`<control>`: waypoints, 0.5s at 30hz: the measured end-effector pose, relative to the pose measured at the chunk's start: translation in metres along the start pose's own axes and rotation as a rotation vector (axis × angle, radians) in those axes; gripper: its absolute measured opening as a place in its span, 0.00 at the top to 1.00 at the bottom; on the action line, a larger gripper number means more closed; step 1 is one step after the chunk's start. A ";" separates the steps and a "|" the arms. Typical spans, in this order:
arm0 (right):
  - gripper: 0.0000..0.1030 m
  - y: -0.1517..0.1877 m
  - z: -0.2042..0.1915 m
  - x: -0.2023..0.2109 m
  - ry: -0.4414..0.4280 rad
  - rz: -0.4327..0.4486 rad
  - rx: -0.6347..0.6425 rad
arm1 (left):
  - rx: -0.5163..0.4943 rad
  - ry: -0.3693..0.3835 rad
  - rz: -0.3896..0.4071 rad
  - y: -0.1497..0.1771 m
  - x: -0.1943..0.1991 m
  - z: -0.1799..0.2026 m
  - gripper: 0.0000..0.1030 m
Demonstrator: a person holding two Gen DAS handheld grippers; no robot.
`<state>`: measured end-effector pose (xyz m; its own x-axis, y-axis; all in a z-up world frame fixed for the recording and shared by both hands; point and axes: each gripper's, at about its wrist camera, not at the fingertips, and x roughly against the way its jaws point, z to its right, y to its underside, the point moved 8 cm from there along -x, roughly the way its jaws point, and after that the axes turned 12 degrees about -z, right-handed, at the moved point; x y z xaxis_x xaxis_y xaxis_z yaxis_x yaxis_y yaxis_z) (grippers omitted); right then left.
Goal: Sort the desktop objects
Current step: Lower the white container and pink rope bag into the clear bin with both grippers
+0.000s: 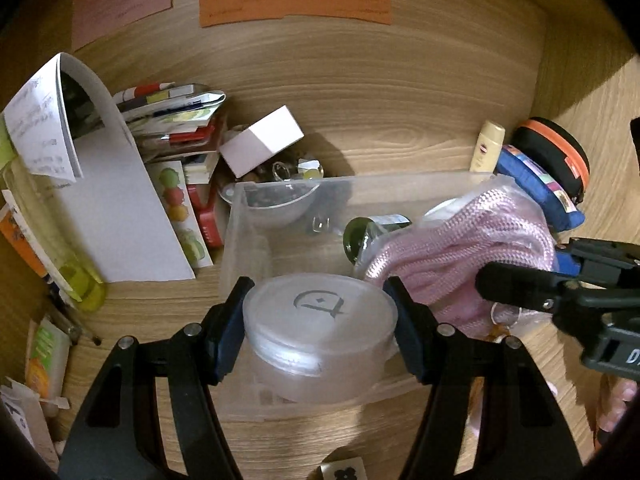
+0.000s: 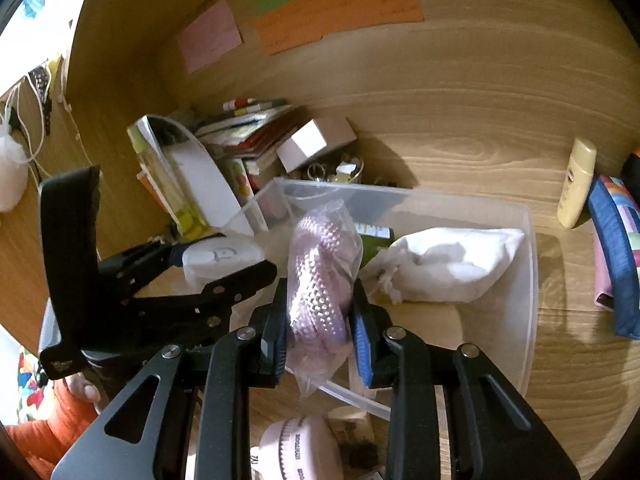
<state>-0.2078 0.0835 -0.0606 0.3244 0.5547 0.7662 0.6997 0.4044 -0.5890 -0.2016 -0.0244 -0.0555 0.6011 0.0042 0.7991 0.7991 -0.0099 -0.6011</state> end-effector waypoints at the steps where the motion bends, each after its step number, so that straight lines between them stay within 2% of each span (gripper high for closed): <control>1: 0.75 0.001 0.000 -0.002 0.014 -0.006 0.008 | -0.007 -0.008 0.003 0.001 0.000 0.001 0.37; 6: 0.73 0.002 -0.001 -0.005 0.044 -0.014 0.026 | -0.036 -0.018 0.004 0.004 -0.001 0.007 0.37; 8: 0.68 0.002 -0.003 -0.006 0.036 -0.013 0.034 | -0.033 -0.010 -0.002 0.004 -0.003 0.008 0.37; 10: 0.58 0.003 -0.006 -0.005 0.032 -0.009 0.045 | -0.027 -0.008 -0.002 0.004 -0.002 0.007 0.37; 12: 0.55 0.004 -0.007 -0.004 0.054 0.000 0.053 | -0.022 -0.005 0.000 0.005 0.000 0.006 0.37; 15: 0.42 0.002 -0.004 0.003 0.104 0.030 0.054 | -0.012 -0.013 0.018 0.004 0.005 0.003 0.34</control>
<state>-0.2030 0.0834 -0.0591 0.4111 0.4901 0.7686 0.6542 0.4285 -0.6232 -0.1953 -0.0215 -0.0544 0.6159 0.0166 0.7877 0.7878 -0.0221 -0.6155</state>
